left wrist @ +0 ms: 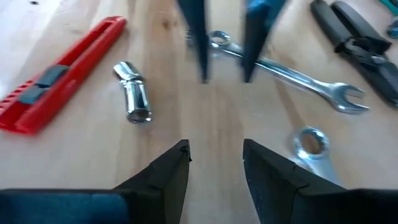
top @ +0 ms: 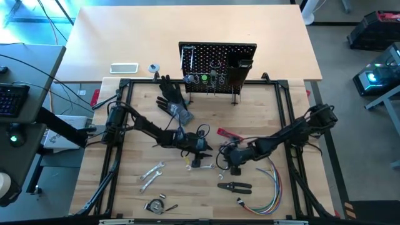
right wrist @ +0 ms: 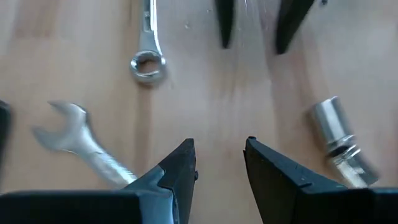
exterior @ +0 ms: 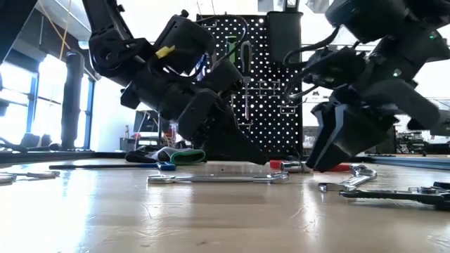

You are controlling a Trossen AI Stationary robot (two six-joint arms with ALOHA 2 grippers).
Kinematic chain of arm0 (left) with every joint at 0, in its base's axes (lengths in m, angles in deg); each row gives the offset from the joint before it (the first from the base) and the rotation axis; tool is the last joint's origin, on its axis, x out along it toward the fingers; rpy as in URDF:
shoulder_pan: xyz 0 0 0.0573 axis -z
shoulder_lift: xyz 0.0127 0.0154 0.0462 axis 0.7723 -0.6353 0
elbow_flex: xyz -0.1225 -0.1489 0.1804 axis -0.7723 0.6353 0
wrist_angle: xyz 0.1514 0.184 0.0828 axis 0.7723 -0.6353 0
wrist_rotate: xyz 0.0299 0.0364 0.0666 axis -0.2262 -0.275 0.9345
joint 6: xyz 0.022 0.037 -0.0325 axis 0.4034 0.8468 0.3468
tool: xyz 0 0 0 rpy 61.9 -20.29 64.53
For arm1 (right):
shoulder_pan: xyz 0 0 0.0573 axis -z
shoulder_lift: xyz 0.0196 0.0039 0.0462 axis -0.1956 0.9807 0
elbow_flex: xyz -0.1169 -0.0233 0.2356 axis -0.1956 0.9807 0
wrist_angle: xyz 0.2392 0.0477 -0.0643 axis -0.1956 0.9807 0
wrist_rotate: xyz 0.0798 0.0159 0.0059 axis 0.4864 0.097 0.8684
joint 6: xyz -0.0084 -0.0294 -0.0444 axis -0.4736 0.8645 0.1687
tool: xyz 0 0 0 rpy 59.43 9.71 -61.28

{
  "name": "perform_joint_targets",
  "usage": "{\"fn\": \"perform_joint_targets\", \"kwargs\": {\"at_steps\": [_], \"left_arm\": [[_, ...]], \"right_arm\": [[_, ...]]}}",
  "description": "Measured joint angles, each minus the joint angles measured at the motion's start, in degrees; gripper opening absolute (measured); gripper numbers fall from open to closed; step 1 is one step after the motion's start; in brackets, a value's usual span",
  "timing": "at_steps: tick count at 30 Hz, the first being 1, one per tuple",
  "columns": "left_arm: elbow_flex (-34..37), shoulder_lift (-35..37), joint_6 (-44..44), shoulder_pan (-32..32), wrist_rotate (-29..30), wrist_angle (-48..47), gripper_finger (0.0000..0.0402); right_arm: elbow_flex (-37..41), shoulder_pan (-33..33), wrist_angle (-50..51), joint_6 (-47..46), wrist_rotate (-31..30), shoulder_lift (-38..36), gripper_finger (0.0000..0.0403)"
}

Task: Hang tools onto peg board
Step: Put the silver socket into the black bin on the pegboard

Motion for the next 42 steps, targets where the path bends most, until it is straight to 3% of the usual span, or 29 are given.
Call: {"fn": "perform_joint_targets", "kwargs": {"at_steps": [7,14,22,27,30,42], "left_arm": [[0.0,0.0,0.01,-1.71,-0.02,1.38,0.0142],[0.0,-0.17,-0.04,-1.83,-0.02,1.15,0.0142],[0.0,-0.17,0.89,-2.55,-0.15,1.36,0.0142],[0.0,-0.17,0.92,-3.52,-0.91,1.81,0.0142],[0.0,-0.17,0.87,-3.6,-1.75,2.18,0.0142],[0.0,-0.17,1.01,-3.58,-3.5,1.89,0.0142]], "right_arm": [[0.11,-2.72,-0.19,-8.55,-2.78,0.52,0.0165],[0.44,-2.74,1.76,-20.38,-16.08,0.52,0.0237],[0.44,-2.72,-0.08,-26.76,-19.41,1.19,0.024],[0.44,-3.0,-6.95,-28.72,-18.11,6.56,0.024],[0.29,-3.15,-9.38,-31.57,-20.52,10.07,0.024],[0.13,-4.52,-8.31,-41.79,-27.3,12.9,0.024]]}}
